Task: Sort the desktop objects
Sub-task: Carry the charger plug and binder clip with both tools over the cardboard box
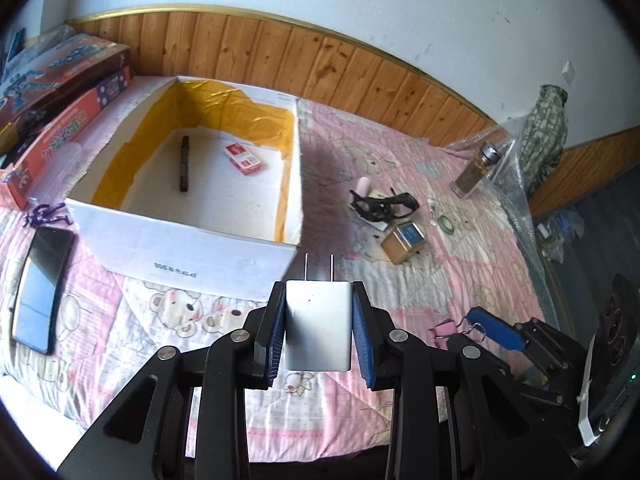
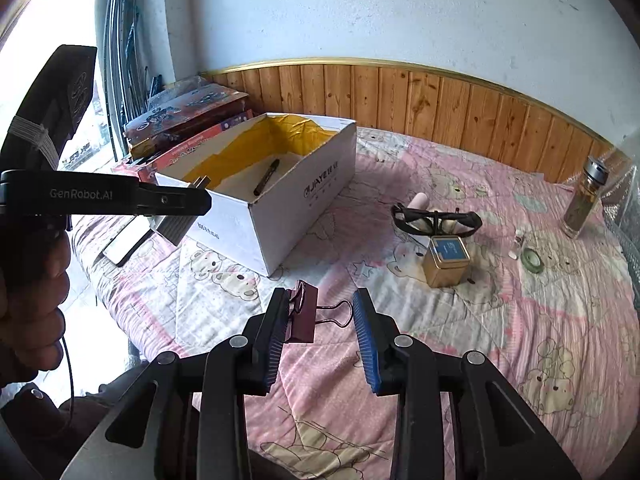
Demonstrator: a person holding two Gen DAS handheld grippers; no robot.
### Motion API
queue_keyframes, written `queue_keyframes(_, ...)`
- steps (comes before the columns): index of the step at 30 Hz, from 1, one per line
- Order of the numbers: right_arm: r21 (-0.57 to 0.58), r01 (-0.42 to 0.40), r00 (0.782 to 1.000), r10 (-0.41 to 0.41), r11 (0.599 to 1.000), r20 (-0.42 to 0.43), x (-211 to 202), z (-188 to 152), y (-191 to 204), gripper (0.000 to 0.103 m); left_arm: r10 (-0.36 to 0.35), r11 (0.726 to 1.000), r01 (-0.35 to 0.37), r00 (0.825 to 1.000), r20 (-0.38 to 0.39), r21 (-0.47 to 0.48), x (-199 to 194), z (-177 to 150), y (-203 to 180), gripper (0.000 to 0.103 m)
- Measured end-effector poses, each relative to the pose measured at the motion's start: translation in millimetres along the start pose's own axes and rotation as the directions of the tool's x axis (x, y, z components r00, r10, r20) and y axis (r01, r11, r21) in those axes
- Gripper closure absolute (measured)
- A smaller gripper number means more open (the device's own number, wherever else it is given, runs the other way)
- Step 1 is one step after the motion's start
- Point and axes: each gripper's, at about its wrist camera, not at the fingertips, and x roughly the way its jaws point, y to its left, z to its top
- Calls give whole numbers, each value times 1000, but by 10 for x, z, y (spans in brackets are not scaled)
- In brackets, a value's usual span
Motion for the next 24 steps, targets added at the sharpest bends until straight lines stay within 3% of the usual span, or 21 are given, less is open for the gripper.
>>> queue_keyframes(10,-88,-35,999,38,996,33,57,441,342,68,97,994,-94,994,45,-57,-192,146,393,72)
queue_keyframes(24,-148,-76,996,84,986,44,286,866,581,68,130,988,-126,991,41,-86,-197,351,688,72)
